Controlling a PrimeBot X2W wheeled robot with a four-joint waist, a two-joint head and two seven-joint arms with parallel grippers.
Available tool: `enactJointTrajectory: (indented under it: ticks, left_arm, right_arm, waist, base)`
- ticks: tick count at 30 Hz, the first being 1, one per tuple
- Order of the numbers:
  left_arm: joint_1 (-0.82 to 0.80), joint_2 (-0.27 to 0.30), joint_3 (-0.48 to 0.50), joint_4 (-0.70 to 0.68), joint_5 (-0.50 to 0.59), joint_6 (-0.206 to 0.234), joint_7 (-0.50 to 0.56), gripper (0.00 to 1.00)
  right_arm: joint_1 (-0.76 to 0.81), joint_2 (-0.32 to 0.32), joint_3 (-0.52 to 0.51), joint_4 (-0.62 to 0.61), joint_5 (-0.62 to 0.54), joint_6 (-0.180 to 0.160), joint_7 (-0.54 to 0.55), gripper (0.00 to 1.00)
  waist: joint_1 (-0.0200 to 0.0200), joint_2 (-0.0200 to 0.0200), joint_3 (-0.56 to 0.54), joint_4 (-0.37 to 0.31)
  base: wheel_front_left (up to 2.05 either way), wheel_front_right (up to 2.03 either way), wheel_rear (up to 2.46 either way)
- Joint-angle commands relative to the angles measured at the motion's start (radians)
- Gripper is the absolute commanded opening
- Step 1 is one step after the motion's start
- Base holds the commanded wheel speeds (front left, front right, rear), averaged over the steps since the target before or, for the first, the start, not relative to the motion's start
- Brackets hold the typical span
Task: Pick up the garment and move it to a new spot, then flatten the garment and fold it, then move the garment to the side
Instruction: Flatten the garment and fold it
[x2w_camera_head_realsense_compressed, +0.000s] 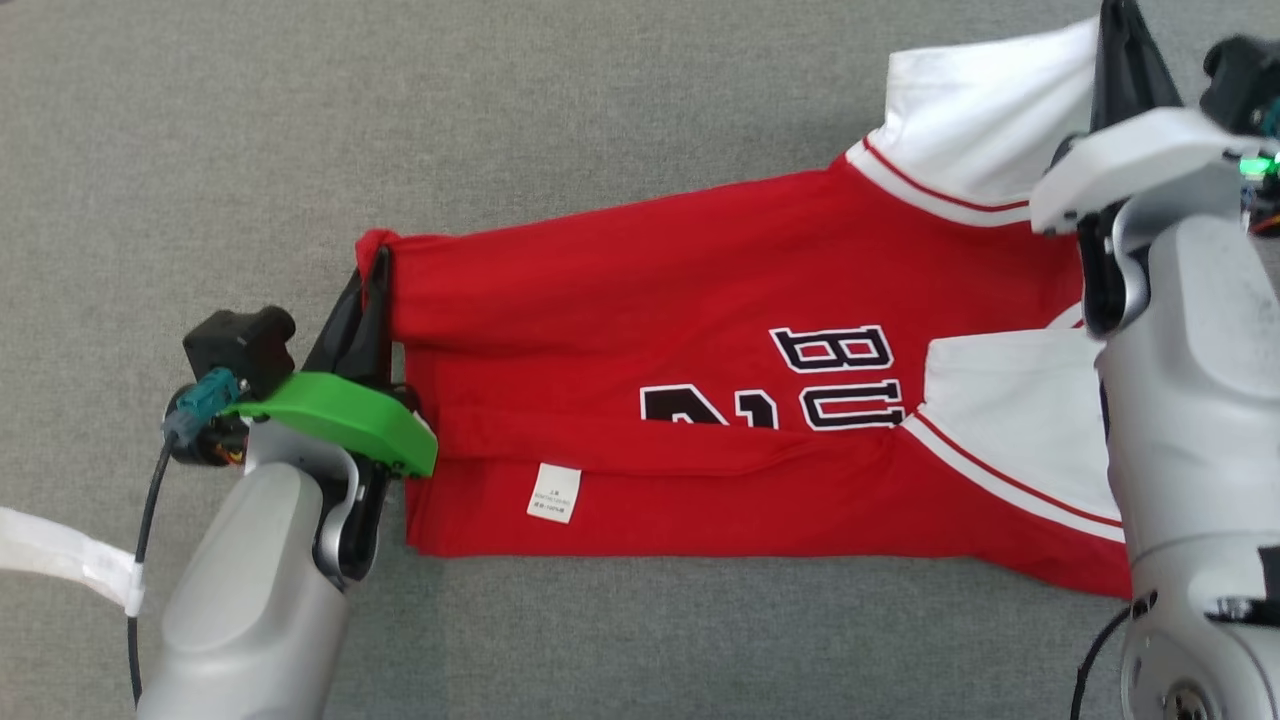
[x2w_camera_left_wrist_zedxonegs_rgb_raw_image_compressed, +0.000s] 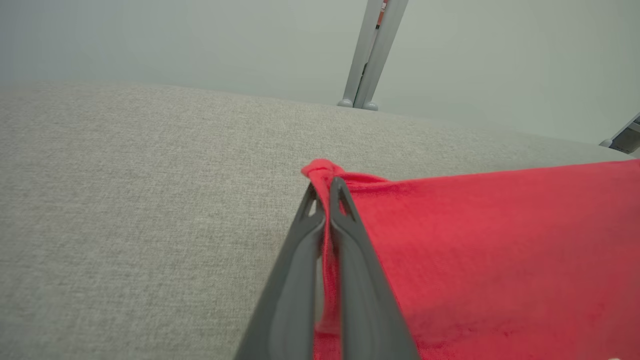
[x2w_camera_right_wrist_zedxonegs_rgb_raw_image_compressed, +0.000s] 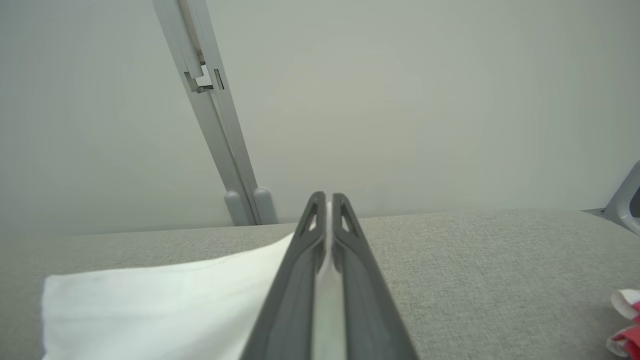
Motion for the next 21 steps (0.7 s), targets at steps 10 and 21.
enactJointTrajectory:
  ticks: [10, 21]
  left_arm:
    - [0.173, -0.019, 0.061, 0.057, 0.057, 0.002, 0.0, 0.0]
    - [0.299, -0.038, 0.11, 0.082, 0.119, 0.002, 0.0, 0.47]
  right_arm:
    - [0.482, -0.005, 0.116, -0.28, 0.251, -0.002, -0.004, 0.0]
    - [0.747, -0.006, 0.17, -0.312, 0.375, -0.002, -0.004, 0.0]
  waist:
    - [0.0, 0.0, -0.162, -0.081]
    - [0.0, 0.0, -0.213, -0.096]
  base:
    - [0.0, 0.0, 0.0]
    - [0.0, 0.0, 0.0]
